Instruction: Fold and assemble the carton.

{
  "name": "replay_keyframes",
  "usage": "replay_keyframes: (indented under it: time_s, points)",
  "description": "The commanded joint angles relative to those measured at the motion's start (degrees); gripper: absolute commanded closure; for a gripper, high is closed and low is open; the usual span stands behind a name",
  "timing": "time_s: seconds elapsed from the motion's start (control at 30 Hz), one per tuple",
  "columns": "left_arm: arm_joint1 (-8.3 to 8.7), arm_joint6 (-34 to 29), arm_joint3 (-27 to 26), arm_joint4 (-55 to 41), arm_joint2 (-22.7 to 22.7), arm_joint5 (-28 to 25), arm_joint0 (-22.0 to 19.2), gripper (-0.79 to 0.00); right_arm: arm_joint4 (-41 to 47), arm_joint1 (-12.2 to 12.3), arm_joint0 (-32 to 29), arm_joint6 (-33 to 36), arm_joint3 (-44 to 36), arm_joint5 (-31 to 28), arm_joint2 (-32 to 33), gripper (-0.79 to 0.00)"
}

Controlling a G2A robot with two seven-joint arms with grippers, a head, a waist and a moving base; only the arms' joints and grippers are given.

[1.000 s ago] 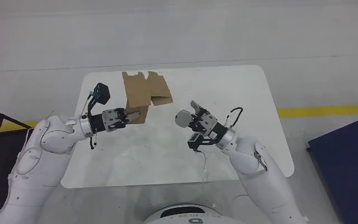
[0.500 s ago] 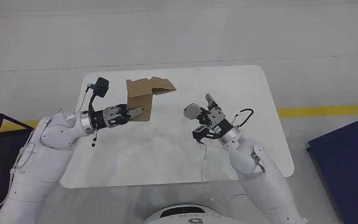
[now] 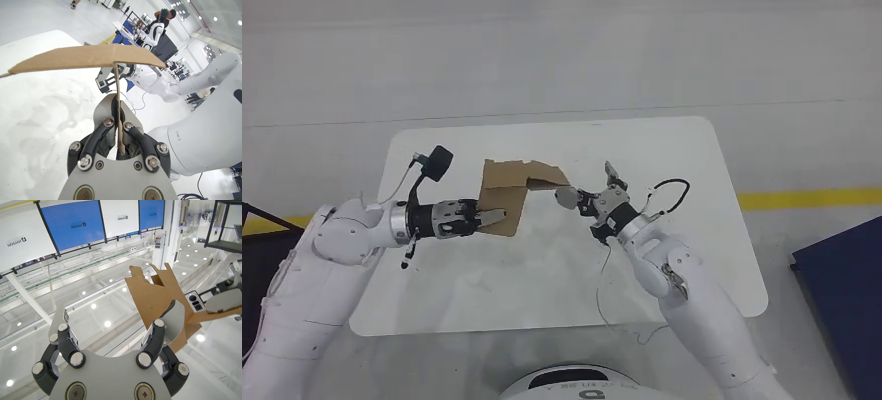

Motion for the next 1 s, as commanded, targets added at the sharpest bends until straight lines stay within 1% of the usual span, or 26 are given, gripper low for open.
replay_keyframes:
  time_s: [0.0,0.13,0.3,0.4,0.53,0.63,0.77,0.97]
  points:
    - [-0.01,-0.34,-0.86,1.12,0.55,0.03,0.27,0.000,-1.49,-0.20,0.50,-0.15,-0.47,-0.87,-0.85,-0.785]
    - [0.05,-0.94,-1.95,4.92,1.35,-0.18,0.69,0.000,-4.00,-0.52,1.14,-0.22,-1.84,-1.73,-1.84,-0.785]
    - [0.08,-0.15,-2.34,7.98,1.90,-0.31,0.95,0.000,-11.14,-0.78,1.06,-0.97,-3.07,-5.24,-2.84,-0.785]
    - [0.14,0.32,-2.38,9.04,1.89,-0.28,0.94,0.000,-12.60,-0.98,0.63,-1.56,-3.71,-6.31,-3.21,-0.785]
    - [0.22,-0.04,-2.57,10.67,2.48,-0.41,0.84,0.000,-13.19,-1.15,0.14,-1.18,-4.75,-5.34,-3.55,-0.785]
    - [0.22,-0.12,-2.75,12.23,3.18,-0.71,0.61,0.000,-15.77,-1.20,0.24,-1.21,-5.04,-3.82,-4.25,-0.785]
    - [0.19,1.99,-2.66,13.68,2.95,-1.08,0.06,0.000,-18.57,-1.35,0.08,-2.37,-4.74,-4.93,-4.21,-0.785]
    - [0.20,8.62,-2.54,20.06,0.48,-3.63,0.12,0.000,-16.93,-1.38,-1.71,-2.12,-5.18,-5.10,-1.84,-0.785]
